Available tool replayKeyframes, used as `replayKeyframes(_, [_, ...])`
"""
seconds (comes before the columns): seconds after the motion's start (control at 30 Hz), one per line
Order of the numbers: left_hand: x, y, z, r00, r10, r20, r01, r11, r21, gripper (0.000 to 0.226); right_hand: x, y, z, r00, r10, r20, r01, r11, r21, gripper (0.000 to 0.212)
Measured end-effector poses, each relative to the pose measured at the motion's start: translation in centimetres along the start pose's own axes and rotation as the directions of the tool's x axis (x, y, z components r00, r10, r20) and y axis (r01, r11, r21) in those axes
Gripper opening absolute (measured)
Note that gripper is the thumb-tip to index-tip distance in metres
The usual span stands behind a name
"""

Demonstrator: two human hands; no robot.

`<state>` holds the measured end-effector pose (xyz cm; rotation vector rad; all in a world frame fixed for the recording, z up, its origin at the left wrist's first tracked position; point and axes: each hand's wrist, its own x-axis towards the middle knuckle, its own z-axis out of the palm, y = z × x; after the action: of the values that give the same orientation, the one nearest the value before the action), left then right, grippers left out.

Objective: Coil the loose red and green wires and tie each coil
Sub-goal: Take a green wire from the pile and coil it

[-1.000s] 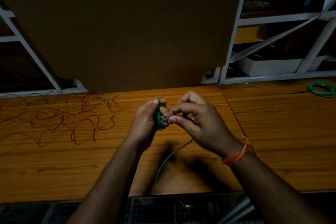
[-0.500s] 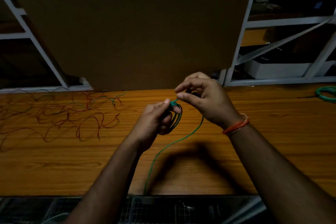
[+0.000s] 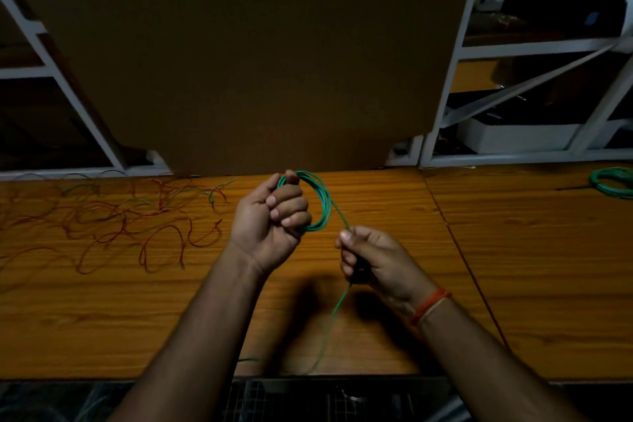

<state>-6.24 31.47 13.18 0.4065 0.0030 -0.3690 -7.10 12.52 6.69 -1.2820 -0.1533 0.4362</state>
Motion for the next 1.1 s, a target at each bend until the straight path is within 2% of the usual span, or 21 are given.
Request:
replayKeyframes(0.1, [0.1,1.0,-0.1,0.995,0.078,-0.068,-0.078,0.997,-0.009,0.034,-0.6,1.8,-1.1,0.996,0.068,-0.053,-0.062,0.991,0.115,0.008])
replayKeyframes(0.17, [0.0,1.8,-0.2,0.986,0.133,-0.101,-0.134,0.991,-0.004,0.034,-1.2,2.6,-2.0,0.991,0.100,-0.095,-0.085,0.986,0.143,0.008])
replayKeyframes(0.2, [-0.1,2.3,-0.3,0.981,0.155,-0.114,-0.156,0.988,0.000,0.033,-1.6,2.8,-2.5,0.987,0.098,-0.124,-0.085,0.990,0.110,0.009])
replayKeyframes(0.27, [-0.3,2.8,-0.4,0.971,0.195,-0.135,-0.191,0.981,0.043,0.032,-2.6,2.7,-3.5,0.982,0.017,-0.190,-0.043,0.991,-0.130,0.007])
replayKeyframes(0.33, [-0.3,2.8,-0.5,0.954,0.240,-0.177,-0.217,0.966,0.142,0.034,-3.5,1.6,-4.0,0.965,-0.161,-0.205,0.045,0.878,-0.476,0.009])
replayKeyframes(0.37, [-0.3,2.5,-0.6,0.946,0.261,-0.194,-0.223,0.955,0.197,0.035,-4.0,0.5,-3.8,0.954,-0.253,-0.164,0.106,0.790,-0.604,0.009])
replayKeyframes(0.43, [0.0,1.6,-0.7,0.938,0.286,-0.195,-0.217,0.925,0.312,0.038,-4.7,-2.4,-2.7,0.922,-0.386,0.012,0.259,0.594,-0.761,0.010])
replayKeyframes(0.53, [0.6,-0.4,-0.6,0.937,0.316,-0.147,-0.185,0.809,0.559,0.037,-4.6,-6.3,-0.3,0.837,-0.475,0.273,0.463,0.347,-0.816,0.005])
replayKeyframes(0.67, [1.0,-2.4,-0.2,0.958,0.284,-0.047,-0.144,0.613,0.777,0.034,-2.3,-9.5,1.7,0.801,-0.471,0.370,0.514,0.224,-0.828,0.005])
replayKeyframes(0.77, [0.7,-3.0,0.7,0.970,0.240,0.024,-0.157,0.553,0.818,0.029,-1.0,-11.3,2.4,0.799,-0.477,0.367,0.512,0.220,-0.830,0.006])
replayKeyframes(0.9, [0.5,-3.0,1.5,0.974,0.224,0.020,-0.159,0.619,0.769,0.031,0.5,-13.2,2.5,0.805,-0.481,0.347,0.515,0.276,-0.812,0.012])
replayKeyframes(1.03, [0.5,-2.2,1.3,0.993,0.119,0.018,-0.091,0.642,0.761,0.048,2.1,-13.6,1.0,0.841,-0.458,0.288,0.488,0.413,-0.769,0.016])
replayKeyframes(1.1, [0.5,-2.0,1.3,0.996,0.085,0.026,-0.073,0.621,0.781,0.046,2.5,-13.2,-0.2,0.865,-0.445,0.230,0.460,0.525,-0.716,0.017])
